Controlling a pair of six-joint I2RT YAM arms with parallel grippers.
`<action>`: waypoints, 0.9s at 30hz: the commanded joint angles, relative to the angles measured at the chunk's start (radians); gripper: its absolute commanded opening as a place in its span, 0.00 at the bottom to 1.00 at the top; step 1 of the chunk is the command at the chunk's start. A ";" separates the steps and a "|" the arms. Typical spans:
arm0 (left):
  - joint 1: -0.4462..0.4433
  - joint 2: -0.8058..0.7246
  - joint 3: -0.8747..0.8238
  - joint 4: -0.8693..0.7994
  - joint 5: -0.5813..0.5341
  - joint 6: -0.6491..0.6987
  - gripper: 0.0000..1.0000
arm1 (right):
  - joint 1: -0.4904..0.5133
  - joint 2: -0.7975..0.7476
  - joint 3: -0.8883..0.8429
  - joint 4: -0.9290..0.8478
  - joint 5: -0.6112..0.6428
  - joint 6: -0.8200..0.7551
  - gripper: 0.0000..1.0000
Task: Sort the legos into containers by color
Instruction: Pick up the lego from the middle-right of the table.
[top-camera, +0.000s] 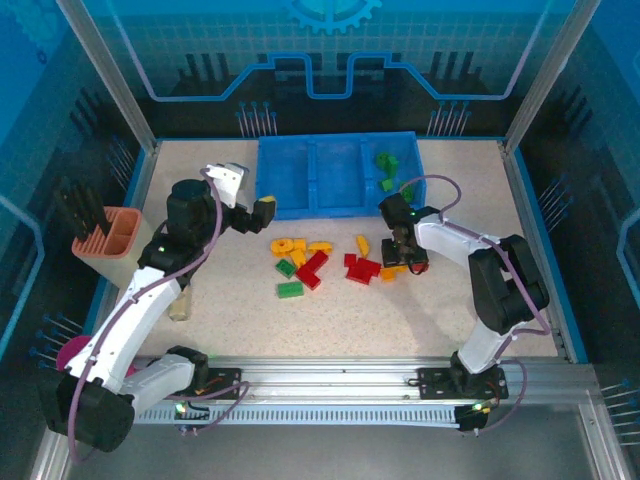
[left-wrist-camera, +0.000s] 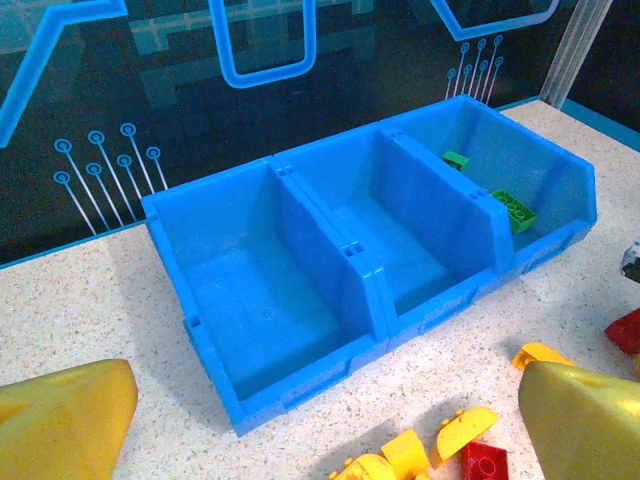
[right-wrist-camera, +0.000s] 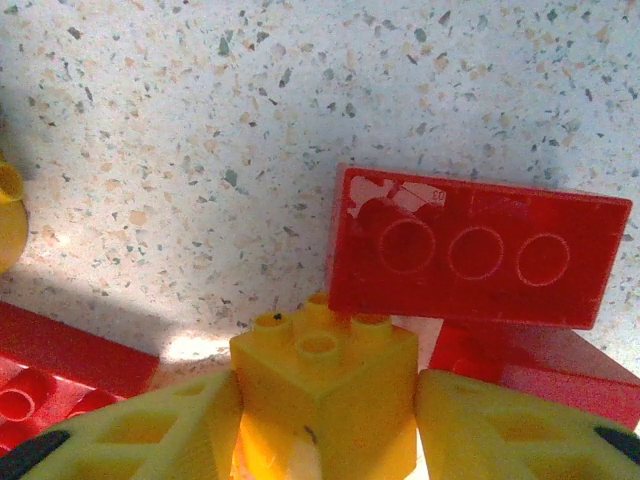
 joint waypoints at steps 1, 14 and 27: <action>-0.003 0.000 0.026 -0.006 0.027 0.019 0.99 | -0.013 0.054 -0.013 -0.055 -0.014 -0.004 0.53; -0.003 -0.004 0.021 0.000 0.032 0.019 0.99 | -0.013 0.093 0.023 -0.069 -0.017 -0.010 0.48; -0.003 -0.005 0.031 -0.039 0.029 0.021 0.99 | 0.030 -0.019 0.118 -0.169 -0.012 -0.049 0.29</action>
